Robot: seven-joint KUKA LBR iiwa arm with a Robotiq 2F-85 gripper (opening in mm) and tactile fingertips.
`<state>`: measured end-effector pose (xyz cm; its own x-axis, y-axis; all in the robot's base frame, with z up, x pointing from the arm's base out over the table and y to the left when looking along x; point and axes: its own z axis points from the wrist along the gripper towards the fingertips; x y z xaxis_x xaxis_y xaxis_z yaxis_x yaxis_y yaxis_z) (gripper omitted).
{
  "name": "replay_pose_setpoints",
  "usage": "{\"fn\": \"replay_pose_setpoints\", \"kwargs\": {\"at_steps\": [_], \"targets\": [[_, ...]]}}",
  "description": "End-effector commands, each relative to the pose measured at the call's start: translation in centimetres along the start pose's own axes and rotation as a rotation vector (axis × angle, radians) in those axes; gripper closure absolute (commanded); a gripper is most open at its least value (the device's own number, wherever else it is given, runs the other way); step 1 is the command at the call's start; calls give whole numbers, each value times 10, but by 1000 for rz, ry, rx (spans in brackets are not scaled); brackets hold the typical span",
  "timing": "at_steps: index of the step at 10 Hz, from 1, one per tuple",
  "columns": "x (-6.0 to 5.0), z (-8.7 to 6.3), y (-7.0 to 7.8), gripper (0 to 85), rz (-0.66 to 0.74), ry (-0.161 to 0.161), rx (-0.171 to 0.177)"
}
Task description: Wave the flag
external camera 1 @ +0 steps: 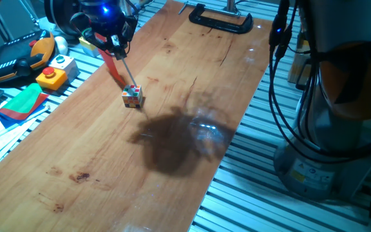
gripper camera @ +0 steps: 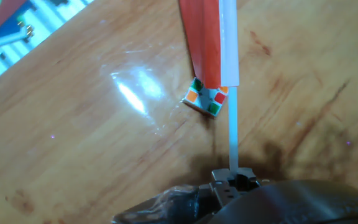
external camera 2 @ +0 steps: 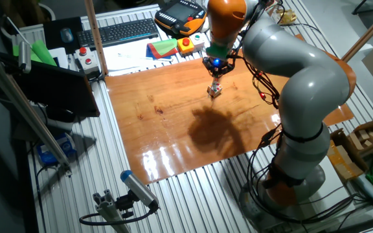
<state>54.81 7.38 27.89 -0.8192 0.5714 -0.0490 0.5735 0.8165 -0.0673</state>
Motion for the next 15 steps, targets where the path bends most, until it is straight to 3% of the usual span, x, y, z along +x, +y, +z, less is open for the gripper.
{"fn": "replay_pose_setpoints", "kwargs": {"at_steps": [1,4,5,6,7,9,12,15], "targets": [[0,0,0,843,-821,-54,-53],[0,2,1,843,-510,-32,-94],[1,2,2,843,-315,-26,-99],[1,2,2,843,-161,-24,-91],[1,1,1,843,-23,-21,-52],[0,1,1,843,299,-2,-32],[0,0,0,843,673,-17,-27],[0,0,-1,843,1131,-36,-77]]}}
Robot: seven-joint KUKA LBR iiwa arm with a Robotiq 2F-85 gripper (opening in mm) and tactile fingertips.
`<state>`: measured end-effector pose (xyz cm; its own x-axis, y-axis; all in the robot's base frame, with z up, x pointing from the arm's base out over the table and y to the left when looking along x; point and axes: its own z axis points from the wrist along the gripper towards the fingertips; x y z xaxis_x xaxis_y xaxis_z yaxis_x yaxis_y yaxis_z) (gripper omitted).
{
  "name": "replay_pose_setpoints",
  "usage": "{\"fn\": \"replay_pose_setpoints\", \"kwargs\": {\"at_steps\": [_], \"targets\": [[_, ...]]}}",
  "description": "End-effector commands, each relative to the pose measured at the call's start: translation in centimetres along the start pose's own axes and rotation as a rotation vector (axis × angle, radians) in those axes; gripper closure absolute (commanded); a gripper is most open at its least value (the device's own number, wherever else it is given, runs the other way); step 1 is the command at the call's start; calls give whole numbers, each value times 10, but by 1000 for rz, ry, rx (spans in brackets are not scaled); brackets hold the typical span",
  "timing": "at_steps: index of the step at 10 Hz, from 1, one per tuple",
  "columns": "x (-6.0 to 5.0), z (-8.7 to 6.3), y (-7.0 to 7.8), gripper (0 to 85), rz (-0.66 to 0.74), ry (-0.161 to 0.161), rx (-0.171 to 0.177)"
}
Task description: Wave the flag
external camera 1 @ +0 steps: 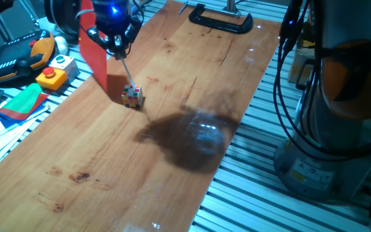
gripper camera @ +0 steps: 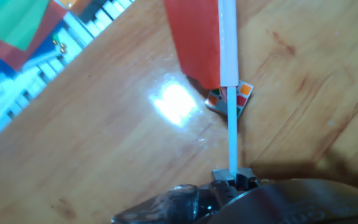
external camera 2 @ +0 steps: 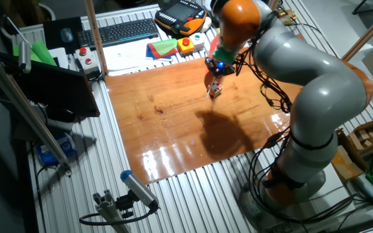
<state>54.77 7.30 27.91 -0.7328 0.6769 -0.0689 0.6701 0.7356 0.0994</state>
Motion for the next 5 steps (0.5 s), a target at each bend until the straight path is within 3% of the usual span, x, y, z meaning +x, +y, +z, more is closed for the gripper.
{"fn": "replay_pose_setpoints", "kwargs": {"at_steps": [1,3,5], "targets": [[0,0,0,843,1115,-111,60],[0,0,0,843,1311,-101,67],[1,1,1,843,1435,-85,42]]}}
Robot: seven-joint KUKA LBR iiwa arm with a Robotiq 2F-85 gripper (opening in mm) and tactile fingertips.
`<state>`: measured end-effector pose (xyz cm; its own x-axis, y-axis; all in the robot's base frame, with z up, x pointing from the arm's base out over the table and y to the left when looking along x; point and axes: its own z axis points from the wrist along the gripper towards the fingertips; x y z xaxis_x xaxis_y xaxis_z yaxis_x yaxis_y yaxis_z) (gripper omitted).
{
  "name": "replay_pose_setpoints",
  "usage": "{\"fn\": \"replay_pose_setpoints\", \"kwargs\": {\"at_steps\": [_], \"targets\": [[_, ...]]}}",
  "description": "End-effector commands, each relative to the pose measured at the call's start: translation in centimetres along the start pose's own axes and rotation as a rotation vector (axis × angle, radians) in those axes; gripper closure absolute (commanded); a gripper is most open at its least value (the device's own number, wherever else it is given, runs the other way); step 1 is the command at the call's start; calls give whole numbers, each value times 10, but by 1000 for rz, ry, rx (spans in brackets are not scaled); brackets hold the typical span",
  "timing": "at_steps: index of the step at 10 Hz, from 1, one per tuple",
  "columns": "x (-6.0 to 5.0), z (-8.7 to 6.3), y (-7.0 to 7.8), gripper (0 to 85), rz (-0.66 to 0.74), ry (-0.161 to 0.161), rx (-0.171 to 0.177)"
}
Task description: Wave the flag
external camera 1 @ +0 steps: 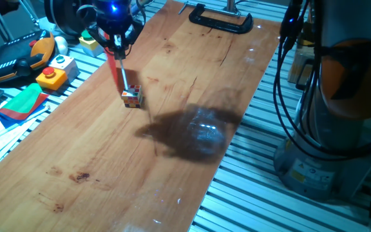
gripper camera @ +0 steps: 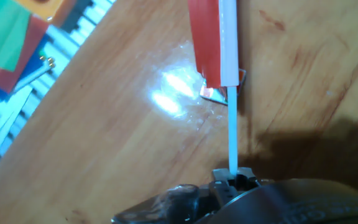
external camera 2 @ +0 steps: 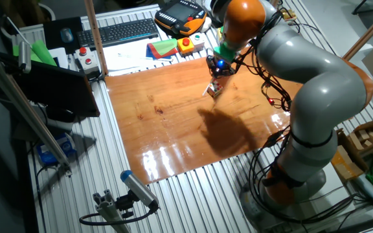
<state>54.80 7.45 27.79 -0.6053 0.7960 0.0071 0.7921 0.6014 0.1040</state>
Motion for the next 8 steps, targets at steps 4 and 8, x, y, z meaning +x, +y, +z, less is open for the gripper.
{"fn": "replay_pose_setpoints", "kwargs": {"at_steps": [4,8], "targets": [[0,-1,-1,843,1351,-165,-35],[-1,-1,-1,843,1355,-172,-31]]}}
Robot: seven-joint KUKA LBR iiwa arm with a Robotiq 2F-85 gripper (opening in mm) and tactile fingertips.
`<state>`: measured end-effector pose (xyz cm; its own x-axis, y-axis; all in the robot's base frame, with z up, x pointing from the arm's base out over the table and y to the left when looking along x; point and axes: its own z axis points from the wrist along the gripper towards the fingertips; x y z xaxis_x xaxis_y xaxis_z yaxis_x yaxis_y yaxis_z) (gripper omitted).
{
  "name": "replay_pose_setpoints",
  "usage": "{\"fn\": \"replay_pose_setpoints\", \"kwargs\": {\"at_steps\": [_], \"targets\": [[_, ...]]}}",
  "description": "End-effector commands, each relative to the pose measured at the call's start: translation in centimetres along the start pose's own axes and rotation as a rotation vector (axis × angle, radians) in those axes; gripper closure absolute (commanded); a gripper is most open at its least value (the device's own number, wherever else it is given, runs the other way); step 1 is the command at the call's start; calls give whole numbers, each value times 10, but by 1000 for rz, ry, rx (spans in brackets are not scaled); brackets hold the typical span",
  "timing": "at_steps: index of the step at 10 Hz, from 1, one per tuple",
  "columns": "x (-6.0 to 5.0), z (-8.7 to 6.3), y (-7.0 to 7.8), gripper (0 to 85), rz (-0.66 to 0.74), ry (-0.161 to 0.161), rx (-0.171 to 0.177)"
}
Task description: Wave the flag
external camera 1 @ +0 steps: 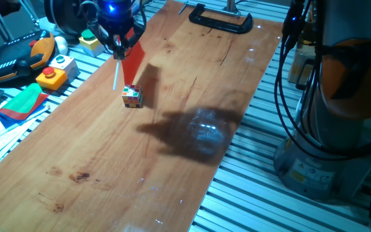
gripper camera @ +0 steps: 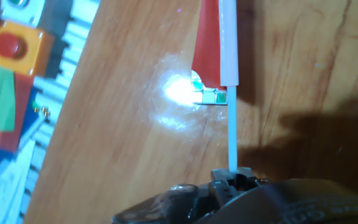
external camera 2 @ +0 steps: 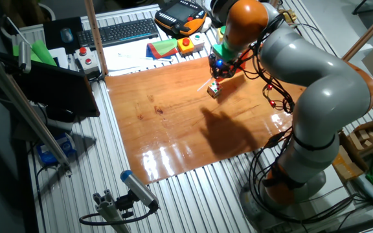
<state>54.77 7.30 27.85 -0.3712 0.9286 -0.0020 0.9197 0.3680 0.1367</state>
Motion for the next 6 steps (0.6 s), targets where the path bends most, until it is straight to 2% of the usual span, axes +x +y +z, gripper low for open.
{"fn": "replay_pose_setpoints", "kwargs": {"at_steps": [1,4,6], "targets": [[0,0,0,843,1084,-153,2],[-3,0,-1,843,1079,-161,2],[-5,0,-1,843,1075,-163,16]]}}
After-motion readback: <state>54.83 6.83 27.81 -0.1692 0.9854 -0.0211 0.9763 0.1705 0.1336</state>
